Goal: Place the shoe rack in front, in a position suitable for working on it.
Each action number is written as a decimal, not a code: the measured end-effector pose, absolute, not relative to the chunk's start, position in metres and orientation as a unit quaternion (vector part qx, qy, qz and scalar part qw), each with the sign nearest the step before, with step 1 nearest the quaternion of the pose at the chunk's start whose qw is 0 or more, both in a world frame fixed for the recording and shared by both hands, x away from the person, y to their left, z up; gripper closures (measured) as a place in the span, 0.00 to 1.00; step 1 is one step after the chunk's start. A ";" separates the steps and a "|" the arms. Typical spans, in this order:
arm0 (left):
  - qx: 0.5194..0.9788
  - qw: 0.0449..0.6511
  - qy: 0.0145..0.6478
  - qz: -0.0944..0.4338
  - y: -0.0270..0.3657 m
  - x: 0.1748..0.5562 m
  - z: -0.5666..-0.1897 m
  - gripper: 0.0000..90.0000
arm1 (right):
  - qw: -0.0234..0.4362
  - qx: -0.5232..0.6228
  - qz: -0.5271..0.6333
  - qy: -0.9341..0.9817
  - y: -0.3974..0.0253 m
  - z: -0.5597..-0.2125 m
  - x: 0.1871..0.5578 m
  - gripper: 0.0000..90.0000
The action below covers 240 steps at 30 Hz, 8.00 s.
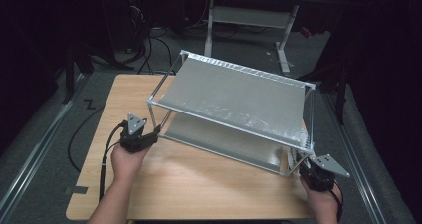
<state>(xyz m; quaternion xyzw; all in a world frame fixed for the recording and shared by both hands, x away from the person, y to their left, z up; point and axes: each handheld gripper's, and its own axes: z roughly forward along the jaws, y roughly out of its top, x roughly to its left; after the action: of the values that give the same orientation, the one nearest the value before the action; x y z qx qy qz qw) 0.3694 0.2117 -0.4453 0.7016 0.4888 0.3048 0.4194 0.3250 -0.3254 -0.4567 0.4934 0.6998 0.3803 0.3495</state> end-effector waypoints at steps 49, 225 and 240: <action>0.792 0.537 0.241 0.162 0.023 0.281 -0.444 0.41 | 0.279 0.503 0.331 0.748 -0.324 -0.488 0.279 0.75; 0.795 0.518 0.246 0.198 0.070 0.255 -0.443 0.88 | 0.161 0.264 0.346 0.886 -0.169 -0.497 0.281 0.81; 0.798 0.516 0.243 0.197 0.070 0.256 -0.443 0.89 | 0.171 0.263 0.339 0.887 -0.166 -0.497 0.280 0.81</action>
<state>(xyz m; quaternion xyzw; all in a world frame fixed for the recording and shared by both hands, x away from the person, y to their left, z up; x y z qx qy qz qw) 0.2556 0.0704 -0.4426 0.7975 0.2429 0.1970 0.5159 0.2803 -0.1658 -0.4966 0.2626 0.8869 0.3392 0.1712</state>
